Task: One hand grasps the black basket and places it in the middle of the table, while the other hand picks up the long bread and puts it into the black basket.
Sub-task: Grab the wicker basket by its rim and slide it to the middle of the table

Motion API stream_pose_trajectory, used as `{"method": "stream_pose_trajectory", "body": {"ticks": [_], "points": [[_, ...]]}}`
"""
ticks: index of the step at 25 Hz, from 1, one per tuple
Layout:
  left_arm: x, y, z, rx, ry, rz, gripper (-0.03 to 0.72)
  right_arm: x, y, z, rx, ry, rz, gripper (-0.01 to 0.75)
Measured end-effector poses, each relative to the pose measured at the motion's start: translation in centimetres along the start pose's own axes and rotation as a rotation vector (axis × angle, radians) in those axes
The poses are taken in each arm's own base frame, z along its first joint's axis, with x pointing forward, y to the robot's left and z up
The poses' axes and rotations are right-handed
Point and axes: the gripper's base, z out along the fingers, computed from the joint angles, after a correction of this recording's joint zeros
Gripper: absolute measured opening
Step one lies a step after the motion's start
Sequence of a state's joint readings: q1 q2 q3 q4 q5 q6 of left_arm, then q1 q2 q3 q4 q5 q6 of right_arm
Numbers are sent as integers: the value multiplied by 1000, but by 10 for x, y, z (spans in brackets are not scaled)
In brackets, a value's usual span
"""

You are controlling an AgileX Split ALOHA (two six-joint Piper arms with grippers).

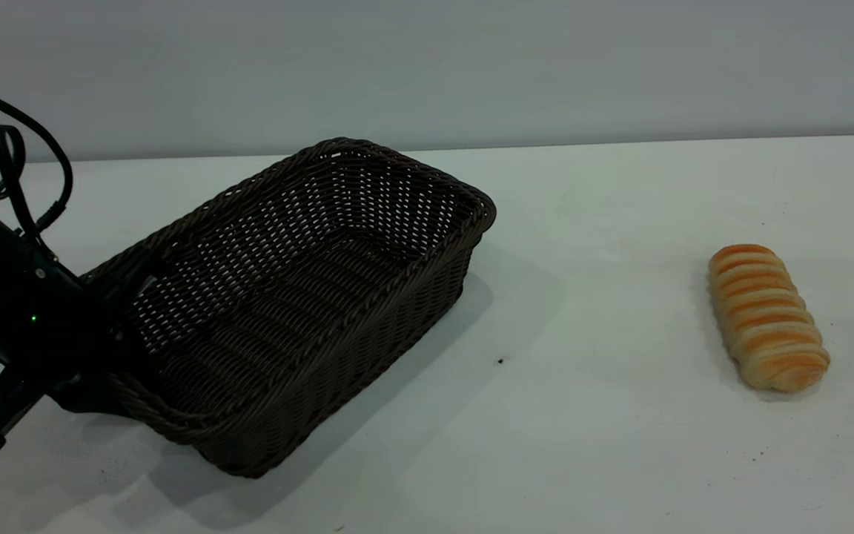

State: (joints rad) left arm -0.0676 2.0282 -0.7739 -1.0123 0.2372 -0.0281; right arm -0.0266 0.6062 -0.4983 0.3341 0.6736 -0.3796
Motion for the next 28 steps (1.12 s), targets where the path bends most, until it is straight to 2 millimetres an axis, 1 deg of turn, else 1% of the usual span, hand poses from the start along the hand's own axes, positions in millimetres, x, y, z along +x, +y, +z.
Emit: {"method": "stream_pose_trajectory", "body": {"ticks": [4,7,12,16,19,23,26,28], "points": [[-2,-7,-1,22,1,80,142,0,0,0,0,0,0,346],[-7,-18,-5,48,-1,221,142,0,0,0,0,0,0,346],[-18,-51,-19,94,0,555,140,0,0,0,0,1,0,346],[-28,-70,-31,47,16,706,140,1,0,0,-2,6,0,346],[-39,-80,-39,-40,8,760,140,1,0,0,-3,7,1,346],[-56,-91,-46,-148,-26,787,139,1,0,0,-3,7,1,346],[-63,-99,-42,-170,-10,788,139,1,0,0,-3,7,1,346],[-65,-104,-34,-178,5,788,139,1,0,0,-3,7,1,346]]}}
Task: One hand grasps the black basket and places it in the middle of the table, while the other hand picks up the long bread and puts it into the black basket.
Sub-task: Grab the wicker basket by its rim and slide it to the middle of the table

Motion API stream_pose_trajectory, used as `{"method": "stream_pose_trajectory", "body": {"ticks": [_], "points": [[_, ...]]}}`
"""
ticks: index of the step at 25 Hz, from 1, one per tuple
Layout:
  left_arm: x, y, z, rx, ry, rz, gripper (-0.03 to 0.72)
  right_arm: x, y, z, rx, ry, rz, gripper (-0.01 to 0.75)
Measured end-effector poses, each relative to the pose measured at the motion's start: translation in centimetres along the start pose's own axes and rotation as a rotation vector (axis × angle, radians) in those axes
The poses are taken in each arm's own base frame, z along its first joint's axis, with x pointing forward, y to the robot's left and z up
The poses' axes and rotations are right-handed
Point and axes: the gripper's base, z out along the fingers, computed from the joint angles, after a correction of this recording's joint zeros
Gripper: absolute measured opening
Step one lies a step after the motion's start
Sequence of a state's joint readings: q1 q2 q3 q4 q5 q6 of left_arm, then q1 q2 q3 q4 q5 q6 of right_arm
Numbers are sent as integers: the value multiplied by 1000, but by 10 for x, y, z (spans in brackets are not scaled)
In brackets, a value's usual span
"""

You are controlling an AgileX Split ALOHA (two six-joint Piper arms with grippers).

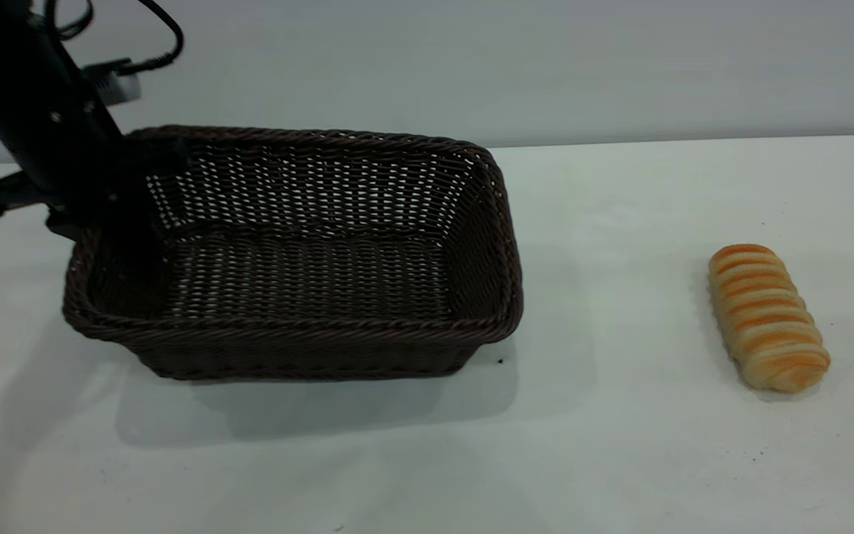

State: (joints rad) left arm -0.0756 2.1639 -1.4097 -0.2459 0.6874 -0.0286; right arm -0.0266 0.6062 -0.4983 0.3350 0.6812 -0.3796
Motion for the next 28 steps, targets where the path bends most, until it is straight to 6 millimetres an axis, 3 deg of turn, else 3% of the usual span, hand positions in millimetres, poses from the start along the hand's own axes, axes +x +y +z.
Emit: {"method": "stream_pose_trajectory", "body": {"ticks": [6,12,15,21,28], "points": [[0,-18,26,-2,46,18,139,1,0,0,-4,9,0,346],[1,-21,29,2,51,15,146,1,0,0,-5,13,0,346],[0,-20,31,-3,42,28,221,1,0,0,-5,13,0,346],[-3,-19,33,-13,2,48,451,1,0,0,-5,13,0,346],[-5,-22,18,-8,-32,57,487,1,0,0,-5,13,0,346]]}}
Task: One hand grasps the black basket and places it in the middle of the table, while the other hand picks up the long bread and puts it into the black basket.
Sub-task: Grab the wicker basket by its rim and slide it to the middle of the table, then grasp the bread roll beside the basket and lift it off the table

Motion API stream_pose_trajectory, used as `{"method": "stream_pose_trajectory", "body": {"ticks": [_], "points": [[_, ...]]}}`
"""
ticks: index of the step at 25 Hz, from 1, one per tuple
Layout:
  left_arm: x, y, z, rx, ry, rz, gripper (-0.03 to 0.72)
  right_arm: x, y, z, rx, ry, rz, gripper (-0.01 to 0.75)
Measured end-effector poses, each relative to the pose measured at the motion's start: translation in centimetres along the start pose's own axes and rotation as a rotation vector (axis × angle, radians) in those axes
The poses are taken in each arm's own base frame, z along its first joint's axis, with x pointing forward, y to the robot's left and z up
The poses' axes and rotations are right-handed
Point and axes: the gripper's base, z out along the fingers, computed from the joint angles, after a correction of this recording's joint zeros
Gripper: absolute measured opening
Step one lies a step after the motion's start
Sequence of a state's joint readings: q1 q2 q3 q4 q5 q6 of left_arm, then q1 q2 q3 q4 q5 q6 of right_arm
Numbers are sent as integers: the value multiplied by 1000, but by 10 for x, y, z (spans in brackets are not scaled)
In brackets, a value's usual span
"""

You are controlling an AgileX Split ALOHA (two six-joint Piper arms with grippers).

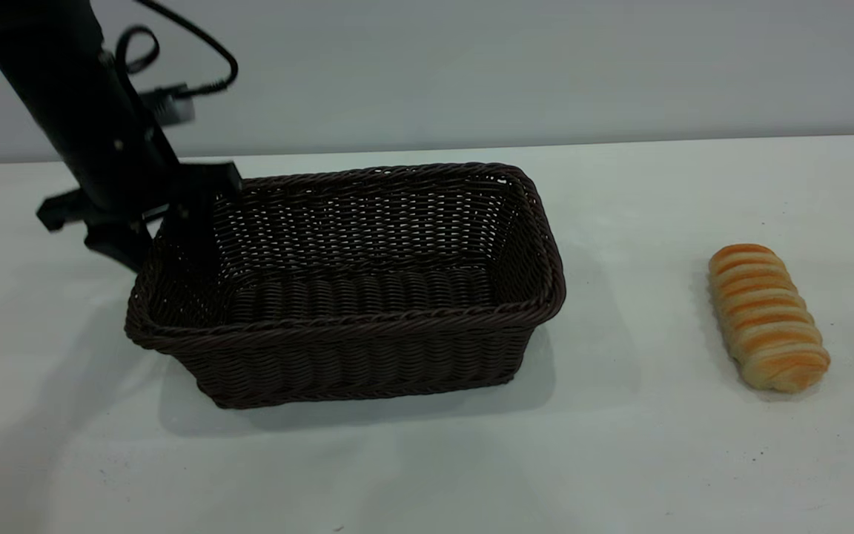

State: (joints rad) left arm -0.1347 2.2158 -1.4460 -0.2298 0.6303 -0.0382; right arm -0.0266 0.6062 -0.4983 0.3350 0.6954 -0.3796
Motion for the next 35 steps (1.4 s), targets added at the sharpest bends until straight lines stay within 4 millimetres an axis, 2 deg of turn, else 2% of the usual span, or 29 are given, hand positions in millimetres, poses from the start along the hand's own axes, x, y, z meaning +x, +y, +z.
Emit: {"method": "stream_pose_trajectory", "body": {"ticks": [5,11,13,16,19,23,26,29,33,35], "points": [[-5,-6,-38,-2,-67,33,488,0,0,0,0,0,0,346],[-2,-9,-98,-45,-148,106,488,-1,2,1,-25,-2,20,346],[0,-11,-117,-52,-188,121,488,-3,4,7,-63,5,28,346],[5,-15,-151,-39,-265,129,488,-9,5,25,-129,29,44,346],[14,-19,-181,-16,-328,129,488,-23,1,52,-178,75,81,346],[26,-23,-215,-2,-400,140,488,-51,-12,98,-185,148,125,346],[35,-24,-234,-1,-432,167,488,-62,-22,138,-189,227,160,346],[43,-24,-248,1,-455,183,488,-60,-30,180,-198,340,202,346],[49,-24,-254,-2,-446,192,488,-58,-43,221,-171,494,209,346],[50,-24,-253,-4,-430,192,488,-62,-50,235,-139,537,201,346]]}}
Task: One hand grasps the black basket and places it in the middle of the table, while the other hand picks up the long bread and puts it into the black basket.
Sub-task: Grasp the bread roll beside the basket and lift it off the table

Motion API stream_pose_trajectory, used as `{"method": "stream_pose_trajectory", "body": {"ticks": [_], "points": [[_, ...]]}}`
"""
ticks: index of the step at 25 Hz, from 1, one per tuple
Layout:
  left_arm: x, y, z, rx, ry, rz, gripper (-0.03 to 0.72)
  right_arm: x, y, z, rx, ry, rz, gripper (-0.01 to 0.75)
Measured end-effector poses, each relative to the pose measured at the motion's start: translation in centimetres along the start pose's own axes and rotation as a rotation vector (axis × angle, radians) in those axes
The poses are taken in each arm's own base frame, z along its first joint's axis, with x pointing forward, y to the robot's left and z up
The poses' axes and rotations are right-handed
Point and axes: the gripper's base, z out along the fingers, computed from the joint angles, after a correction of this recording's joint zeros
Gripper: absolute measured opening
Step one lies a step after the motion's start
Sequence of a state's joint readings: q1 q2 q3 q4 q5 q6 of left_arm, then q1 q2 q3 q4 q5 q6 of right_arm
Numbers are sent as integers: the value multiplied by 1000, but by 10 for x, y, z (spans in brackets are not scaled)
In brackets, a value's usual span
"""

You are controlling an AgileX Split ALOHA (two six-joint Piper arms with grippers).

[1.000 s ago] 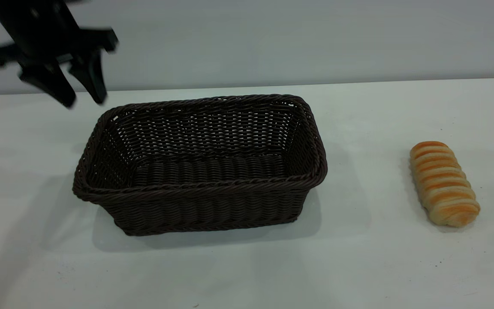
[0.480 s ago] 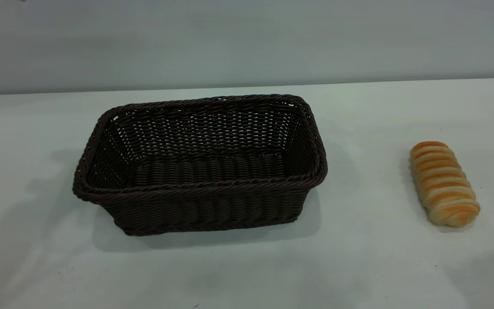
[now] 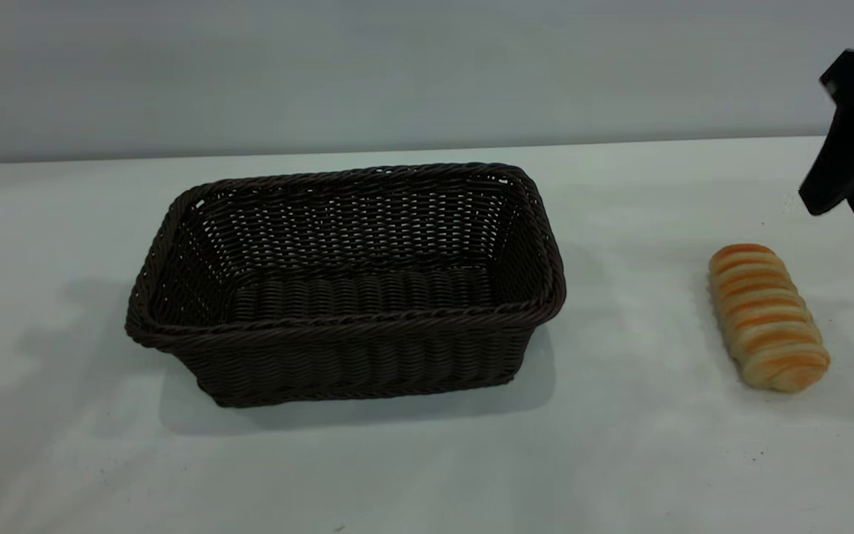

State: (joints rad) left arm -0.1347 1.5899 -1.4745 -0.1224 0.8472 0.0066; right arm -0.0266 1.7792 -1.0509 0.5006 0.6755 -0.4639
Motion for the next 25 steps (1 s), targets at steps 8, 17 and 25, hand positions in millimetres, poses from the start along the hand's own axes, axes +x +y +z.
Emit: {"method": "stream_pose_trajectory", "body": {"ticks": [8,17,25], "points": [[2,0,0,1,17,-1,488,-36,-20,43,50,49,30,346],[5,0,0,1,52,-1,488,-17,-35,134,89,139,47,343],[8,0,0,1,88,-1,488,-19,-36,137,104,152,9,65]]}}
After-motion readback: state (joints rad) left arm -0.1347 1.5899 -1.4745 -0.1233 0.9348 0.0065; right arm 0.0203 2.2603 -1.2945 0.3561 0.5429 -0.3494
